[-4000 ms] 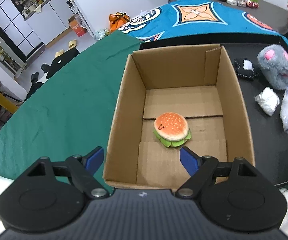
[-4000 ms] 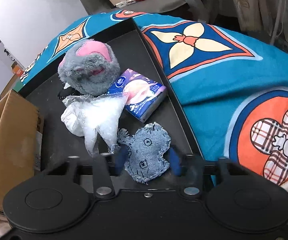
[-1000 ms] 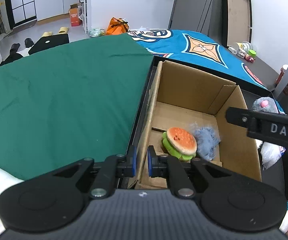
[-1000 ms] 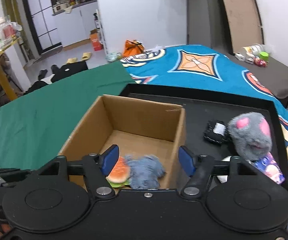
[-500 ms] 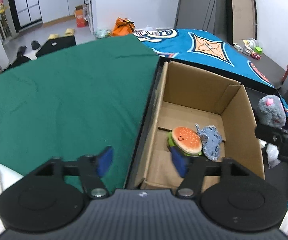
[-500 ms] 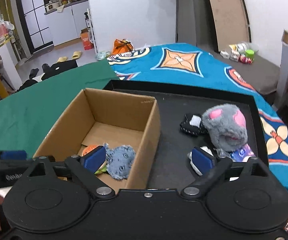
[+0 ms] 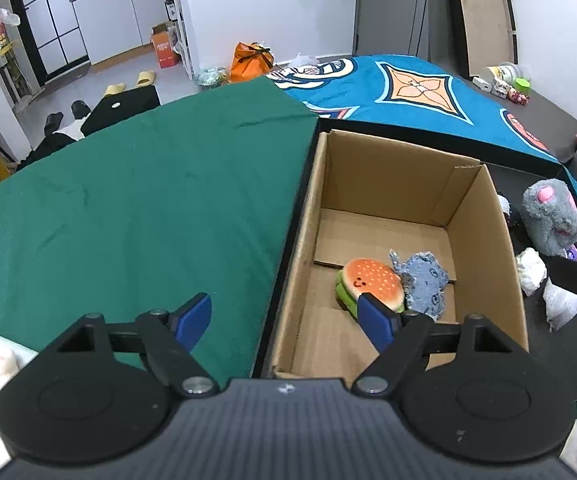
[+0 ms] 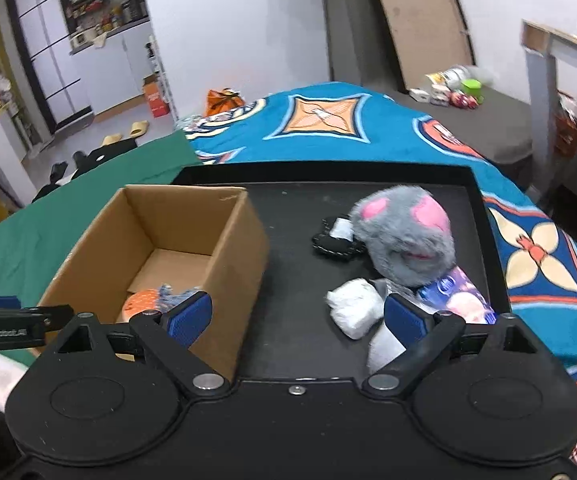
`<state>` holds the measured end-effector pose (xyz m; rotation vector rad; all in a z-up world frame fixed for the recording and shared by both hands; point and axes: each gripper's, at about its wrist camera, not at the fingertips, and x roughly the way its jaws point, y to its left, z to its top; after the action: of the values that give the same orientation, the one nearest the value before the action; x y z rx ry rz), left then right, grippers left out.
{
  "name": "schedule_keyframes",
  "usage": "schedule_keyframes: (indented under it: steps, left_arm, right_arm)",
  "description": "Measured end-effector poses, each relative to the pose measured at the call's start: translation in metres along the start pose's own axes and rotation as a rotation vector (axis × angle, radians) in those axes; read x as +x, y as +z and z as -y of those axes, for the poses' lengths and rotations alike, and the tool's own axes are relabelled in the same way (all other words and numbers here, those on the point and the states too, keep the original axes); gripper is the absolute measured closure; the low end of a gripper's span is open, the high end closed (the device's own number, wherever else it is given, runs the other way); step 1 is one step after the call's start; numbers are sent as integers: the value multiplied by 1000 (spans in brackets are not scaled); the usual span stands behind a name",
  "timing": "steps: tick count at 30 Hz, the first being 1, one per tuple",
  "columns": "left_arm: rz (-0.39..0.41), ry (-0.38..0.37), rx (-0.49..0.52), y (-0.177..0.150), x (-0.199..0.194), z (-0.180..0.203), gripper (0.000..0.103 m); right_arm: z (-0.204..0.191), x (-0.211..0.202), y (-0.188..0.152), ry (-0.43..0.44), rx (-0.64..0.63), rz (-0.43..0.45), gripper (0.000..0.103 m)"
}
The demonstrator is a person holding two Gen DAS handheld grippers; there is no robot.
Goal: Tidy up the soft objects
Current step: 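Return the right gripper to the tray and grasp the bubble-wrap bag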
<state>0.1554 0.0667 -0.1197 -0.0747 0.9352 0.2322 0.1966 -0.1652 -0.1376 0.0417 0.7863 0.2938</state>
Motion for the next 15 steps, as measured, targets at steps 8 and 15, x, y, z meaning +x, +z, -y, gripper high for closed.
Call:
schedule_keyframes:
  steps: [8,15]
  left_arm:
    - [-23,39,35,3,-3,12,20]
    - [-43,79,87,7,0,28,19]
  right_arm:
    - [25,7,-6,8,109,0,10]
    - [50,17,-15,-29,181,-4,11]
